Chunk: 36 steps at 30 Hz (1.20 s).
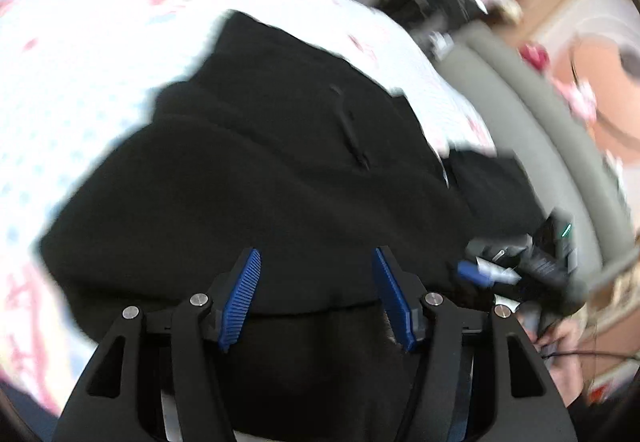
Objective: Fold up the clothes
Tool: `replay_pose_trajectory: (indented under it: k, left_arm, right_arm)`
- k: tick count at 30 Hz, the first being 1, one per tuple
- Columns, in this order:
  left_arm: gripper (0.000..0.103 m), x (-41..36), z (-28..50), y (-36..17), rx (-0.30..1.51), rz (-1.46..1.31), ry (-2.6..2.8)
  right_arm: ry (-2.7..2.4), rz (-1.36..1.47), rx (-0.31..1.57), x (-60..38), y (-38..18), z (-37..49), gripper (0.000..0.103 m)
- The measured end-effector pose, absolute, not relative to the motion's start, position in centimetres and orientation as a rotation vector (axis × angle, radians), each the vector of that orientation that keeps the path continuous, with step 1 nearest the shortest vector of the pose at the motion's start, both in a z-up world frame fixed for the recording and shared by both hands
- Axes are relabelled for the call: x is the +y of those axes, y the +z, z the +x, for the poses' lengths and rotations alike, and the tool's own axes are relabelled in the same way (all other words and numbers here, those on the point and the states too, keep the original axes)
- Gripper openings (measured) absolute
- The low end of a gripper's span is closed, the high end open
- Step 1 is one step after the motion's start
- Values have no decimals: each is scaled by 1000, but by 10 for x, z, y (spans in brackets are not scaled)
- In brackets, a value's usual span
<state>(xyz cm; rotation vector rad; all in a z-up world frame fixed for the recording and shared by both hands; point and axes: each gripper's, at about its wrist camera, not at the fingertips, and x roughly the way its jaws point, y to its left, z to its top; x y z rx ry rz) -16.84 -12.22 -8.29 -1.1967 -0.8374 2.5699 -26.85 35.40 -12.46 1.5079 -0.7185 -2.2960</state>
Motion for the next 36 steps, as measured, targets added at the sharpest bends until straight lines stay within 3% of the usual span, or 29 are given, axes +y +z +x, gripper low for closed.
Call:
replay_pose_trajectory:
  k: [3,6,11,13,17,19,24,28,31,36]
  left_arm:
    - [61,-164,-150,-89,-1086,-1076,2699]
    - [61,-175,-145,-89,-1209,-1034,2692]
    - [61,-155,-143,-84,-1104,-1105,2719]
    - [61,-152,-137,-79,-1061,-1119,2741]
    - [62,-172,-106,-76,-1163,-1059,2709]
    - [62,-175,-102,-74,-1163,-1053,2746]
    - [63,-189,-84,-63,-1193,-1002,2773]
    - [62,-194,-85,-51,-1191,-889,2673]
    - [61,-180,-112,-60,-1111,-1010,2594]
    - [59,-130,-164,-89,-783,-1308,2577]
  right_arm:
    - [-2472,1588,-489,339,-139,-275,72]
    - [-2501,1501,-496,327,-135,-269,75]
    - [-2533,1545,-459,306,-150,-286,72]
    - [-2562,1474,-471,304,-141,-281,27]
    - [-2622,1309,-287,296,-96,-276,23]
    - [-2647,1209,-157,287,-70,-278,12]
    - [-2687,943,147,271,-3,-285,9]
    - [-2828,710,245,312,60,-340,9]
    - [-2838,744,430,322,57,-388,9]
    - [-2683,1054,195,332,-7,-432,9]
